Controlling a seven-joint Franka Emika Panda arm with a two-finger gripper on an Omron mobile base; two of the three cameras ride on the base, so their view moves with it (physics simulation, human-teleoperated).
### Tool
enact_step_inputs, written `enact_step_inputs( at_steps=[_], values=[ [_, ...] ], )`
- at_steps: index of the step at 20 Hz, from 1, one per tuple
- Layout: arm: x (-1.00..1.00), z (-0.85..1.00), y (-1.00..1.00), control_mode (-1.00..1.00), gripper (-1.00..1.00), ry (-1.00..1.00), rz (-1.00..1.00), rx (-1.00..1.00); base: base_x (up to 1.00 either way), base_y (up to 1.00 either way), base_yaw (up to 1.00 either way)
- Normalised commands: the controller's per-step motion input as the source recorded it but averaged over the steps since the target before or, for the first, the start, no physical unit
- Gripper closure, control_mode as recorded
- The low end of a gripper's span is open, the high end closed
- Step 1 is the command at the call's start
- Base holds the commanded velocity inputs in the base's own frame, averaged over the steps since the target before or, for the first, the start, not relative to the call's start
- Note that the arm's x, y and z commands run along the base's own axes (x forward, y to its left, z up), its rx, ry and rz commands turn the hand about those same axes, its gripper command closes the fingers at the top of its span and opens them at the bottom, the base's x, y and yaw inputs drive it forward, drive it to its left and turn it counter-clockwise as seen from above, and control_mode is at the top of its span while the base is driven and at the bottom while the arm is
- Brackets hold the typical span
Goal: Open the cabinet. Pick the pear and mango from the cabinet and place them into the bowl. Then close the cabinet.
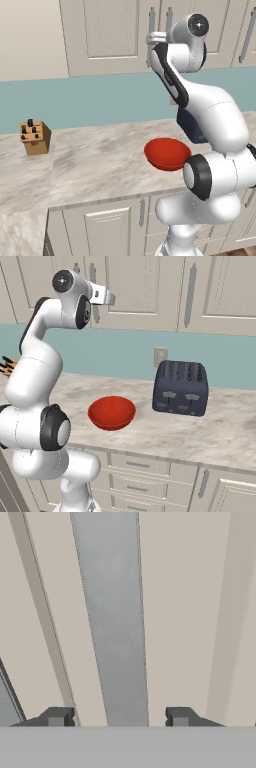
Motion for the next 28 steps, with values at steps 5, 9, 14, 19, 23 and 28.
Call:
enact_step_inputs(
  at_steps=[5, 9, 14, 19, 23, 28],
  values=[
    [-0.03, 0.0, -0.03, -1.0, 1.0, -0.01, -0.02, 0.0, 0.0, 0.0, 0.0],
    [-0.18, -0.08, 0.0, -1.0, 1.0, 0.02, 0.0, 0.0, 0.0, 0.0, 0.0],
    [-0.19, -0.1, -0.08, -1.0, 1.0, 0.09, 0.0, 0.0, 0.0, 0.0, 0.0],
    [-0.24, -0.09, -0.19, -1.0, 1.0, 0.09, 0.0, 0.0, 0.0, 0.0, 0.0],
    [-0.35, -0.15, -0.23, -1.0, 1.0, 0.0, 0.0, 0.0, 0.0, 0.0, 0.0],
    [-0.33, -0.27, -0.31, -1.0, 1.0, 0.0, 0.02, 0.0, 0.0, 0.0, 0.0]
  ],
)
